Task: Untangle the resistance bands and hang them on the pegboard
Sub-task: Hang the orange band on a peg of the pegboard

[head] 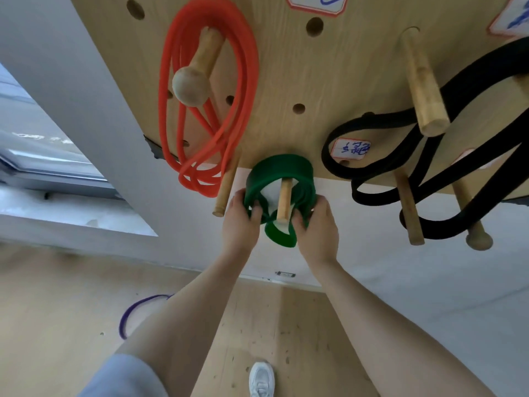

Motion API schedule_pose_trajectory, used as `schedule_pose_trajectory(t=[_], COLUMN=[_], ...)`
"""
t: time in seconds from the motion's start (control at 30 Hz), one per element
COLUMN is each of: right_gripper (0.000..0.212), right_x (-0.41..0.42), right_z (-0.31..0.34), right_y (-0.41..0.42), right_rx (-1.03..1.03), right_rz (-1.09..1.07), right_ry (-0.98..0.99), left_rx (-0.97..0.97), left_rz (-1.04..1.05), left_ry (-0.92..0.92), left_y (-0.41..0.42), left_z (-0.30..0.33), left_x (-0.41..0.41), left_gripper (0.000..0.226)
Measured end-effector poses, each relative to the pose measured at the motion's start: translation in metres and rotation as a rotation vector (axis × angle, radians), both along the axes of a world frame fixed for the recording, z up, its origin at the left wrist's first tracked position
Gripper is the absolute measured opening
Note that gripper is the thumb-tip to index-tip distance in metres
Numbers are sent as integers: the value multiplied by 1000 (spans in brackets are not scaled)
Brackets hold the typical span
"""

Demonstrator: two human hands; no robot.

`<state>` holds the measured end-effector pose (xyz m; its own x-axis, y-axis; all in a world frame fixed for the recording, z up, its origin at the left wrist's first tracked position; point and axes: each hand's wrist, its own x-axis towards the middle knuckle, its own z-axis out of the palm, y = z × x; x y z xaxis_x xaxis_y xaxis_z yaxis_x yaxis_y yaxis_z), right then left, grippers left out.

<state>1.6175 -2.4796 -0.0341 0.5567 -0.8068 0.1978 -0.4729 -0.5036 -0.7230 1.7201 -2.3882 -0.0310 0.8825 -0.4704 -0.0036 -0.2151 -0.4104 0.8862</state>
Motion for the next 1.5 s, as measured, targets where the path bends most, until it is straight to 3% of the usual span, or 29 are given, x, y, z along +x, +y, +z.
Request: schedule_pose_trajectory(t=[0.13, 0.23, 0.33, 0.5, 0.6, 0.7, 0.83, 0.93, 1.1, 1.23, 1.3, 1.4, 1.5], right_gripper=[24, 26, 34, 50, 71, 81, 85, 78, 35, 16, 19, 33, 34], right_x=[-2, 6, 18, -1, -13, -20, -28, -30, -15, 17, 42, 75, 92], right_z=[3, -1, 6, 10, 14, 24, 37, 43, 68, 113, 134, 147, 145], right_y=[-7, 10, 18, 14, 7, 13, 35, 62, 115, 142, 146, 134, 119], right_rx=[63, 117, 171, 180, 118, 151, 129, 103, -47, -167, -49, 286, 481], right_rz=[2, 68, 63, -1, -40, -67, -74, -156, -243, -116, -80, -163, -167], right_ry=[-47, 32, -26, -61, 36, 78, -69, -216, -440, -506, -446, -305, -336], left_rx=[-52, 72, 214, 81, 39, 77, 174, 109, -100, -147, -132, -101, -156], left_rz=[91, 13, -119, -135, -155, -151, -161, -140, -123, -247, -307, -347, -319], left_ry=[-2, -102, -154, 67, 172, 229, 254, 201, 24, -108, -127, -154, -119], left_y=[3, 4, 7, 25, 43, 57, 81, 99, 112, 109, 105, 97, 93], left_z=[6, -1, -10, 4, 15, 15, 21, 31, 72, 100, 107, 115, 122], left_x=[7, 1, -8, -9, -7, 2, 17, 32, 61, 87, 94, 101, 106], left_gripper=[17, 24, 40, 65, 71, 78, 75, 64, 50, 40, 49, 60, 60])
